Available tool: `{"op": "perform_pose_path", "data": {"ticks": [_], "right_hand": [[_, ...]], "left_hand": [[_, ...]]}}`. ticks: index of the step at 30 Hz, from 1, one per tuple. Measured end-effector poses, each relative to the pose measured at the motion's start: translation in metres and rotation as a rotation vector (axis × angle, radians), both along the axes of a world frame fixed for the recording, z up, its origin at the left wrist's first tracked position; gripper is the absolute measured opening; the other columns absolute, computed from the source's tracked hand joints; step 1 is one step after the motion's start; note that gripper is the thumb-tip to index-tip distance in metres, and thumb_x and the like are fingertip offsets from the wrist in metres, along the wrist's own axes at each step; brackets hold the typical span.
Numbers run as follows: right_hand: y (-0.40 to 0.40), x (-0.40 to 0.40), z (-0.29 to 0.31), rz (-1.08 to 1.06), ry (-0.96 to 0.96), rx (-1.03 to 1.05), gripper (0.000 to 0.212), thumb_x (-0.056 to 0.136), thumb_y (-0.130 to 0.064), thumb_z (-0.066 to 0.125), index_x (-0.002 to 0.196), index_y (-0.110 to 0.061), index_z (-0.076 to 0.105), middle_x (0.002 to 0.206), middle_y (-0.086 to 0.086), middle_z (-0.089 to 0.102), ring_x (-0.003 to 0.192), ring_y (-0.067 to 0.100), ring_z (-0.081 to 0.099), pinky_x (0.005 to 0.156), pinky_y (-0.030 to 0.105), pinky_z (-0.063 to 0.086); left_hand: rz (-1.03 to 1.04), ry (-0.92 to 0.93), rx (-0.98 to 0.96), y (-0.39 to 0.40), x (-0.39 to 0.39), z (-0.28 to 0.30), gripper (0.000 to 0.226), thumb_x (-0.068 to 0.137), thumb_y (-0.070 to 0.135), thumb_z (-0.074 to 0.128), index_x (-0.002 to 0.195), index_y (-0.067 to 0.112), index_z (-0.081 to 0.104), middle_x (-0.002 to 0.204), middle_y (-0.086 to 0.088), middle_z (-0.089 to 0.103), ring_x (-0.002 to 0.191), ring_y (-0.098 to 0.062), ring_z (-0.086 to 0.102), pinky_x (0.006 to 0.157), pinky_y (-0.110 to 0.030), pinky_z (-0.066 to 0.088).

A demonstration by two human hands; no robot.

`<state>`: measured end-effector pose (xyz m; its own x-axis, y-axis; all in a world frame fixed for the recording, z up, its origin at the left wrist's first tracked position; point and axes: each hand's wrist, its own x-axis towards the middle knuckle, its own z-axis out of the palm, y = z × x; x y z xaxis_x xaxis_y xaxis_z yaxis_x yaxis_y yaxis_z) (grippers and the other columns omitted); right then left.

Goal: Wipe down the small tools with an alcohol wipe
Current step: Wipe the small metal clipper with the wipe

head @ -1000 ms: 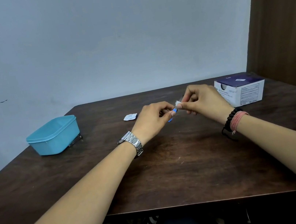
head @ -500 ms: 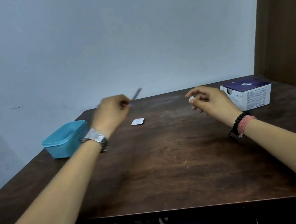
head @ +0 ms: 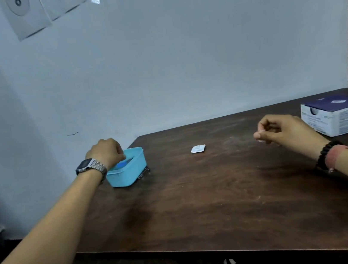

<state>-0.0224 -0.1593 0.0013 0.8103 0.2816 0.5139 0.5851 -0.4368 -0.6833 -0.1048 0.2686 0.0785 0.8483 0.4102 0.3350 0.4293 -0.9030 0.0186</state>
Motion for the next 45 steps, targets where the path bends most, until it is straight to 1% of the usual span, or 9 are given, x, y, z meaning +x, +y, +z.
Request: {"op": "perform_pose_path", "data": {"ticks": [4, 10, 16, 28, 32, 36, 39, 41, 45], "right_hand": [[0.001, -0.001, 0.001, -0.02, -0.02, -0.015, 0.021, 0.076, -0.029, 0.08, 0.066, -0.02, 0.063, 0.074, -0.009, 0.071, 0.074, 0.007, 0.065, 0.073, 0.033, 0.05], [0.002, -0.008, 0.005, -0.014, -0.027, -0.045, 0.022, 0.074, -0.025, 0.082, 0.062, -0.018, 0.064, 0.078, -0.011, 0.071, 0.081, 0.011, 0.066, 0.076, 0.035, 0.051], [0.003, -0.009, 0.006, 0.007, -0.036, -0.076, 0.021, 0.075, -0.026, 0.081, 0.065, -0.018, 0.064, 0.073, -0.006, 0.072, 0.078, 0.01, 0.066, 0.076, 0.033, 0.051], [0.004, -0.007, 0.004, 0.039, -0.042, -0.064, 0.02, 0.072, -0.029, 0.082, 0.064, -0.019, 0.068, 0.075, -0.008, 0.072, 0.073, 0.005, 0.063, 0.067, 0.016, 0.044], [0.005, -0.007, 0.005, 0.038, -0.025, -0.035, 0.021, 0.075, -0.029, 0.081, 0.063, -0.016, 0.069, 0.077, -0.008, 0.071, 0.073, 0.002, 0.062, 0.068, 0.016, 0.044], [0.007, -0.005, 0.001, 0.069, 0.047, -0.016, 0.017, 0.083, -0.026, 0.075, 0.073, -0.014, 0.069, 0.059, 0.0, 0.067, 0.05, 0.004, 0.052, 0.05, 0.013, 0.042], [0.006, 0.002, -0.003, 0.083, 0.108, 0.055, 0.006, 0.088, -0.016, 0.068, 0.084, -0.014, 0.071, 0.067, 0.009, 0.069, 0.054, 0.005, 0.056, 0.051, 0.016, 0.046], [0.006, 0.006, -0.004, 0.107, 0.136, 0.11, 0.008, 0.091, -0.009, 0.064, 0.091, -0.011, 0.071, 0.07, 0.005, 0.071, 0.059, 0.005, 0.061, 0.056, 0.016, 0.05], [0.008, 0.01, -0.007, 0.157, 0.212, 0.193, 0.007, 0.089, -0.003, 0.065, 0.094, -0.008, 0.067, 0.081, 0.013, 0.074, 0.071, 0.014, 0.067, 0.062, 0.021, 0.055]], "left_hand": [[-0.125, -0.123, 0.087, -0.022, 0.005, -0.002, 0.017, 0.089, 0.029, 0.06, 0.102, 0.025, 0.07, 0.109, -0.008, 0.067, 0.097, -0.031, 0.062, 0.081, -0.037, 0.051], [-0.161, 0.144, 0.238, -0.065, 0.021, -0.046, 0.024, 0.093, 0.016, 0.051, 0.114, 0.009, 0.062, 0.117, -0.017, 0.06, 0.108, -0.037, 0.059, 0.089, -0.044, 0.051], [-0.085, 0.198, 0.387, -0.082, 0.024, -0.068, 0.029, 0.094, -0.002, 0.037, 0.114, 0.004, 0.057, 0.118, -0.016, 0.058, 0.109, -0.035, 0.059, 0.082, -0.04, 0.05], [-0.126, 0.207, 0.271, -0.085, 0.033, -0.066, 0.02, 0.093, 0.007, 0.047, 0.109, 0.004, 0.058, 0.114, -0.017, 0.058, 0.104, -0.036, 0.06, 0.082, -0.041, 0.051], [-0.313, 0.092, 0.055, -0.102, 0.043, -0.064, 0.027, 0.092, 0.014, 0.048, 0.112, 0.01, 0.066, 0.115, -0.013, 0.065, 0.107, -0.033, 0.06, 0.088, -0.038, 0.049], [-0.609, -0.091, -0.466, -0.139, 0.052, -0.051, 0.016, 0.091, 0.019, 0.06, 0.104, 0.019, 0.07, 0.097, 0.0, 0.072, 0.084, -0.013, 0.065, 0.085, -0.029, 0.051], [-0.757, -0.119, -0.856, -0.172, 0.059, -0.045, 0.014, 0.089, 0.015, 0.065, 0.102, 0.012, 0.068, 0.084, -0.005, 0.071, 0.068, -0.009, 0.063, 0.073, -0.032, 0.054], [-0.809, -0.112, -0.988, -0.192, 0.064, -0.046, 0.016, 0.09, 0.011, 0.064, 0.105, 0.009, 0.066, 0.082, -0.003, 0.069, 0.059, 0.0, 0.06, 0.061, -0.018, 0.049], [-0.858, -0.129, -1.227, -0.21, 0.073, -0.068, 0.012, 0.092, 0.01, 0.063, 0.102, 0.014, 0.067, 0.087, -0.002, 0.07, 0.072, -0.006, 0.062, 0.065, -0.015, 0.048]]}}
